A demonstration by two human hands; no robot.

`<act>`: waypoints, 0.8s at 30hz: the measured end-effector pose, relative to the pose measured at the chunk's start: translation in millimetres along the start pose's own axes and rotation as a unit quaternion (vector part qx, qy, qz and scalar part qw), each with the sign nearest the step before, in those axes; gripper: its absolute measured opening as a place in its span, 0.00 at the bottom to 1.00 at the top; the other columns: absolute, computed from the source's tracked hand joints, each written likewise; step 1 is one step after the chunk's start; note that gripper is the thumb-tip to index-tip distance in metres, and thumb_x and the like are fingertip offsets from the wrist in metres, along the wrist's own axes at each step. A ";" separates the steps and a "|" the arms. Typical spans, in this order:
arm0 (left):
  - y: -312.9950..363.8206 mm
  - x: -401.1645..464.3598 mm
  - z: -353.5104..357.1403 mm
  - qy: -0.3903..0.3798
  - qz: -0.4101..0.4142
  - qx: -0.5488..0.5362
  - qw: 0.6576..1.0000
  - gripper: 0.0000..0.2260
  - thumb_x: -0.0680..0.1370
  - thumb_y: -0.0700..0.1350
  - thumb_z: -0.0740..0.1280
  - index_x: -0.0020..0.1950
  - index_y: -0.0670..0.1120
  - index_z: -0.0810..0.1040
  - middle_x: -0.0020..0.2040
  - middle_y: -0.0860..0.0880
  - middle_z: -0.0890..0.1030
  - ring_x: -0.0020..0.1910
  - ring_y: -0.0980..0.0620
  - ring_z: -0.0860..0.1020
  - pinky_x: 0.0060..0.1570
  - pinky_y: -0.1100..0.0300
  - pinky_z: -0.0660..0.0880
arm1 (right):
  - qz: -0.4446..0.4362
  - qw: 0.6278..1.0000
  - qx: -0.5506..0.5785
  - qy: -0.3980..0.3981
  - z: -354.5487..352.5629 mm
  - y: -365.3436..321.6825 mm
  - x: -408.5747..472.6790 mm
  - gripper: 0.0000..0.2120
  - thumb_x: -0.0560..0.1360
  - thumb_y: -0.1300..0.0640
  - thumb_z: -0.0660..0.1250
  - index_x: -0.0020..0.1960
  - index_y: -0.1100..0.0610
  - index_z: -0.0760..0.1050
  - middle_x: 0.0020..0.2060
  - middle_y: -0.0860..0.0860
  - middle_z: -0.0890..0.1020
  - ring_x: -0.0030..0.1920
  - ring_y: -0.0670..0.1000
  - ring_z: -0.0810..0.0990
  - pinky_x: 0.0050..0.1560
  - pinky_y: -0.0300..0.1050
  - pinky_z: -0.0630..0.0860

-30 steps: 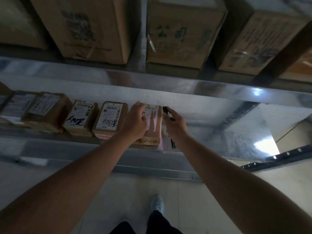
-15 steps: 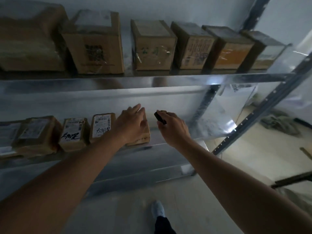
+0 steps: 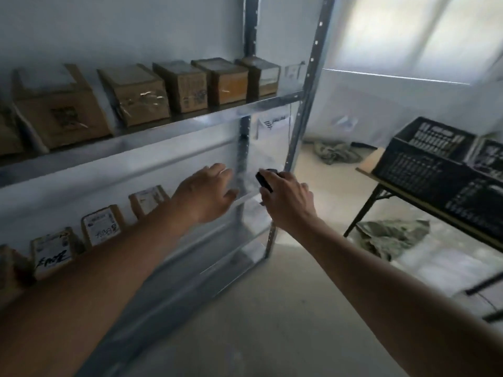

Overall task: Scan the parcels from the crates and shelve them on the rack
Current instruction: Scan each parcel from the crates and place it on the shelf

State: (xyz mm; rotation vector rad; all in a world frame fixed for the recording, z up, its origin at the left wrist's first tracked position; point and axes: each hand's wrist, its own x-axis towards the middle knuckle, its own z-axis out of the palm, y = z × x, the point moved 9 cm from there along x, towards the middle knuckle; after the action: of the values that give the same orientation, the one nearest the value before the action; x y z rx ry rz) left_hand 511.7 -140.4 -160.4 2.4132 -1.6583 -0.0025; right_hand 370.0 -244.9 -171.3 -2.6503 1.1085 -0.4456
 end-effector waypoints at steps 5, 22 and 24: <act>109.4 29.2 -7.6 0.013 0.068 0.006 0.998 0.26 0.84 0.61 0.59 0.77 0.48 0.69 0.75 0.46 0.72 0.70 0.42 0.74 0.63 0.44 0.75 | 0.057 0.998 -0.001 0.040 -54.8 82.5 -29.3 0.22 0.86 0.45 0.61 0.79 0.38 0.66 0.71 0.57 0.75 0.57 0.67 0.77 0.59 0.59 0.75; 507.8 147.1 32.7 0.026 0.210 -0.025 0.977 0.27 0.84 0.59 0.62 0.79 0.48 0.68 0.75 0.46 0.73 0.71 0.43 0.74 0.64 0.45 0.75 | 0.175 0.976 -0.069 0.108 -237.8 424.7 -101.1 0.23 0.85 0.44 0.62 0.80 0.39 0.66 0.72 0.56 0.74 0.61 0.67 0.77 0.63 0.64 0.75; 546.9 165.5 43.2 0.017 0.227 -0.029 0.973 0.26 0.83 0.59 0.62 0.78 0.48 0.68 0.74 0.45 0.73 0.71 0.43 0.73 0.63 0.43 0.76 | 0.196 0.972 -0.064 0.114 -250.8 465.3 -104.0 0.24 0.86 0.44 0.62 0.81 0.39 0.65 0.73 0.56 0.73 0.62 0.67 0.77 0.64 0.64 0.74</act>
State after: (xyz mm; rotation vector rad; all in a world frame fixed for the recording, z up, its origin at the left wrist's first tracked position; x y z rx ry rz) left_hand 62.4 -488.3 -86.9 1.9302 -2.1181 0.0600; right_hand -93.2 -513.2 -110.7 -2.4346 1.7414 -0.6247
